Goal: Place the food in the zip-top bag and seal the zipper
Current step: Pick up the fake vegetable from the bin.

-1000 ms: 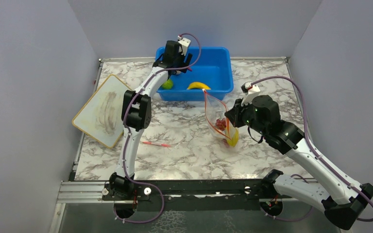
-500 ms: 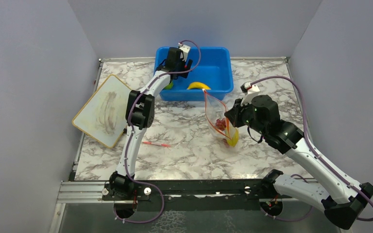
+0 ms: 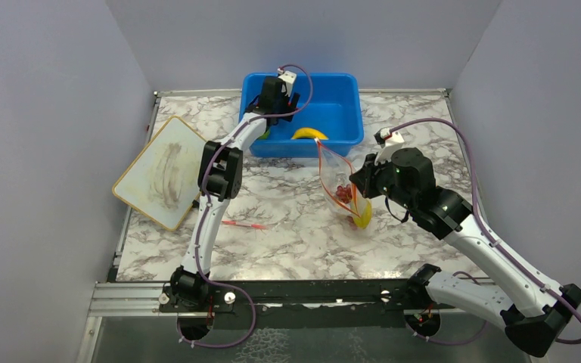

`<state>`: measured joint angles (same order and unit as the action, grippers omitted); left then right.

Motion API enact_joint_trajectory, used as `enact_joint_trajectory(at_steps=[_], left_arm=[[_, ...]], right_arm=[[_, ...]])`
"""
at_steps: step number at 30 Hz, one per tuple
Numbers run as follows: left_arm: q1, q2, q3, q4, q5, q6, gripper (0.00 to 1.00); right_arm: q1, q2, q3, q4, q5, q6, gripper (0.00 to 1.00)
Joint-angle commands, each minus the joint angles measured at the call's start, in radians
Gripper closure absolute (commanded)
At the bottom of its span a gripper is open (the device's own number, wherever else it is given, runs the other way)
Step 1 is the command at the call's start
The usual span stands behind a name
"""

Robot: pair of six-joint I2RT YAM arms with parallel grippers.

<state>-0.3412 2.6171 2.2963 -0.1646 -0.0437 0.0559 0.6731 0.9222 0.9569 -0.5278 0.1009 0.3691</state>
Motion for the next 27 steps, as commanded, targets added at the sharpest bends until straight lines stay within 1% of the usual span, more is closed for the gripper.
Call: enact_joint_trajectory(at_steps=[1, 8, 11, 14, 21, 27], left_arm=[[0.011, 0.018, 0.029, 0.043, -0.035, -0.021, 0.25], [0.018, 0.013, 0.020, 0.051, -0.015, -0.039, 0.49], [0.018, -0.013, -0.014, 0.066, -0.006, -0.041, 0.55], [0.018, -0.045, -0.049, 0.068, -0.002, -0.042, 0.63], [0.018, -0.122, -0.127, 0.062, 0.004, -0.044, 0.68], [0.018, -0.189, -0.168, 0.052, 0.014, -0.064, 0.71]], right_arm=[[0.005, 0.001, 0.006, 0.019, 0.025, -0.004, 0.99], [0.005, 0.010, 0.014, 0.020, 0.021, -0.009, 0.99], [0.006, 0.012, 0.011, 0.024, 0.018, -0.009, 0.99], [0.005, 0.009, 0.004, 0.029, 0.010, -0.003, 0.99], [0.004, -0.007, -0.010, 0.031, -0.005, 0.017, 0.99], [0.005, -0.027, -0.018, 0.026, -0.014, 0.034, 0.99]])
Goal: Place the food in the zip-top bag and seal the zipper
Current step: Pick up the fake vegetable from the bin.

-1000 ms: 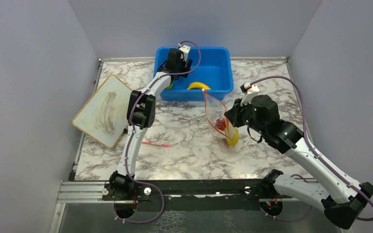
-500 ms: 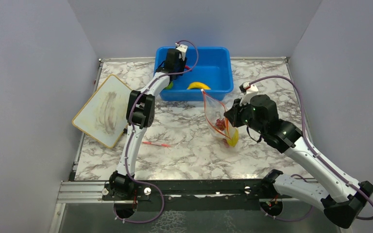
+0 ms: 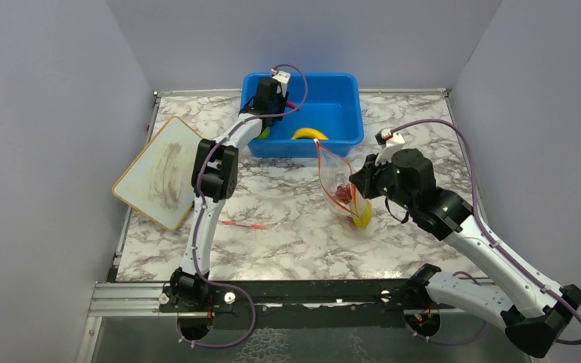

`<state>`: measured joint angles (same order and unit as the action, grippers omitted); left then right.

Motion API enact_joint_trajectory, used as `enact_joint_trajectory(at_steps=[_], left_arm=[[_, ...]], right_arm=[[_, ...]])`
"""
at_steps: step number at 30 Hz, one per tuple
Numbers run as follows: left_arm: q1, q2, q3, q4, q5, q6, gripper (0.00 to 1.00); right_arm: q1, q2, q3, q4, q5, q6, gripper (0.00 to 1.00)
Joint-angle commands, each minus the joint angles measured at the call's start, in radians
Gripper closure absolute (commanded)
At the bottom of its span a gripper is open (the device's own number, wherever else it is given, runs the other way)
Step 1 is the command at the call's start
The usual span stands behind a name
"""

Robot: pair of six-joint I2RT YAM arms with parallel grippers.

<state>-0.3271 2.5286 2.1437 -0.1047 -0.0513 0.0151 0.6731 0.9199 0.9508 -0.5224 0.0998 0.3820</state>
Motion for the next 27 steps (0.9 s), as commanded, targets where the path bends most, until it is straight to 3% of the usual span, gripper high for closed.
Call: enact_joint_trajectory(at_steps=[1, 17, 27], left_arm=[[0.004, -0.109, -0.018, -0.014, 0.026, -0.030, 0.71], [0.004, -0.361, -0.183, -0.079, 0.191, -0.211, 0.74], [0.000, -0.557, -0.329, -0.079, 0.426, -0.373, 0.74]], right_arm=[[0.005, -0.028, -0.013, 0.020, -0.014, 0.023, 0.99], [0.004, -0.021, -0.040, 0.044, -0.037, 0.132, 0.99], [0.005, -0.004, -0.058, 0.053, -0.001, 0.260, 0.99]])
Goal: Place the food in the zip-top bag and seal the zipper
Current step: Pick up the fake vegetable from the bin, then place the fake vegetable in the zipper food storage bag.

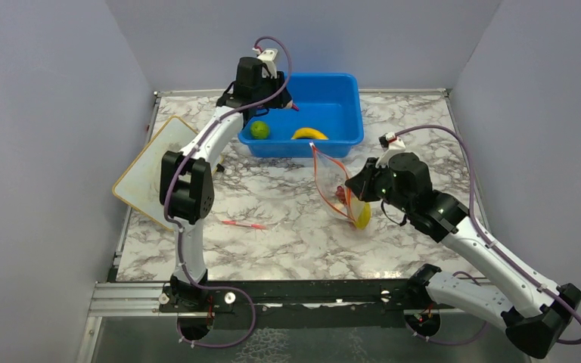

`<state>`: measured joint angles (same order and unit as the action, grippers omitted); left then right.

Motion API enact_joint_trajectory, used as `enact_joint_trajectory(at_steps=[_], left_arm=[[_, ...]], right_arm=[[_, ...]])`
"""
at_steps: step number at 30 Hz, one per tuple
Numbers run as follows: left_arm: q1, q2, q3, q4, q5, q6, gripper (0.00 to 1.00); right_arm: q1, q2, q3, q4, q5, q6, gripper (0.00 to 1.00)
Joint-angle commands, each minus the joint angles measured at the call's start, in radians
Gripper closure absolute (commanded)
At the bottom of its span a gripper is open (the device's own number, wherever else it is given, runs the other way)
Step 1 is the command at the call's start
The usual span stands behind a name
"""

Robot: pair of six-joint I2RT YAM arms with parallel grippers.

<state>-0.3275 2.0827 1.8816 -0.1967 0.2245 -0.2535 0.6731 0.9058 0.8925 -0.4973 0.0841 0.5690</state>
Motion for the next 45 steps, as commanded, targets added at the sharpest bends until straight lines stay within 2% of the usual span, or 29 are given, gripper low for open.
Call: enact_joint_trajectory(at_steps=[1, 10, 17, 25, 31, 39, 45], left_arm=[[0.001, -0.136, -0.099, 0.031, 0.176, -0.129, 0.74], [0.001, -0.361, -0.331, 0.145, 0.354, -0.274, 0.76], [0.002, -0.532, -0.464, 0.168, 0.452, -0.335, 0.76], [-0.031, -0.668, -0.702, 0.389, 0.542, -0.543, 0.77], [-0.099, -0.718, -0.798, 0.460, 0.533, -0.607, 0.77], [-0.231, -0.681, -0.836, 0.487, 0.475, -0.598, 0.77], [-0.271, -0.661, -0.844, 0.492, 0.420, -0.571, 0.77]], right_arm=[[0.005, 0.012, -0.001, 0.036, 0.005, 0.080, 0.99], [0.005, 0.048, -0.023, 0.119, 0.011, 0.125, 0.99], [0.005, 0.059, -0.035, 0.165, -0.001, 0.157, 0.99], [0.005, 0.070, -0.032, 0.173, 0.017, 0.175, 0.99], [0.004, 0.064, -0.037, 0.180, 0.036, 0.192, 0.99], [0.005, 0.052, -0.056, 0.200, 0.028, 0.198, 0.99], [0.004, 0.039, -0.055, 0.184, 0.038, 0.199, 0.99]])
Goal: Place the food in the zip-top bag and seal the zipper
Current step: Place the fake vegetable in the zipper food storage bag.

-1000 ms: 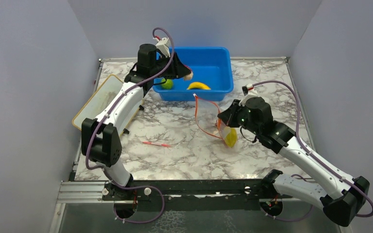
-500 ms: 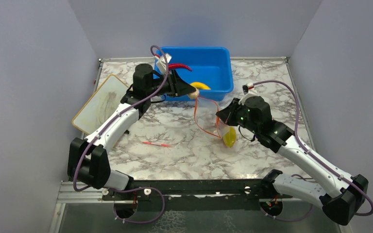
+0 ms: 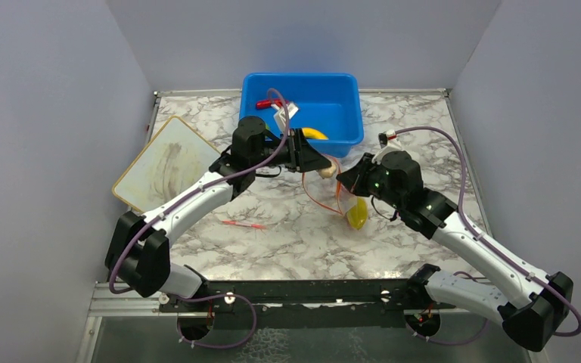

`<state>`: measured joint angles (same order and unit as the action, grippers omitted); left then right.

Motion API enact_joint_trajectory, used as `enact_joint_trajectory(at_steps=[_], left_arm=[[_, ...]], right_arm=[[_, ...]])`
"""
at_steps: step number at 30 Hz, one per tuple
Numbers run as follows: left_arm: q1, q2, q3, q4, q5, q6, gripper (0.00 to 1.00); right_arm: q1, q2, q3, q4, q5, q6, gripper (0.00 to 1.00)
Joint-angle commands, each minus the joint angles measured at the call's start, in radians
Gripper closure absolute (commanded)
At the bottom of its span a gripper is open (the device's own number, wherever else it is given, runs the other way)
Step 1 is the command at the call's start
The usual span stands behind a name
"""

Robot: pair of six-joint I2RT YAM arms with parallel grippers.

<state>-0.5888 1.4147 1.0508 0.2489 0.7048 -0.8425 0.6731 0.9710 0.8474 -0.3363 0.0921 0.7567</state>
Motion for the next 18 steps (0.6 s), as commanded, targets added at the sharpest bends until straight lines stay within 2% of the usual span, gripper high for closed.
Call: enact_joint_trajectory(at_steps=[1, 6, 18], left_arm=[[-0.011, 0.006, -0.020, 0.046, -0.070, 0.019, 0.77], [-0.012, 0.011, -0.041, 0.042, -0.076, 0.025, 0.74], [-0.014, 0.017, -0.048, 0.000, -0.100, 0.067, 0.52]], right_arm=[[0.005, -0.030, -0.011, 0.022, 0.035, 0.011, 0.99], [0.005, -0.039, -0.014, 0.023, 0.041, 0.012, 0.99], [0.005, -0.046, -0.034, 0.040, 0.042, 0.023, 0.99]])
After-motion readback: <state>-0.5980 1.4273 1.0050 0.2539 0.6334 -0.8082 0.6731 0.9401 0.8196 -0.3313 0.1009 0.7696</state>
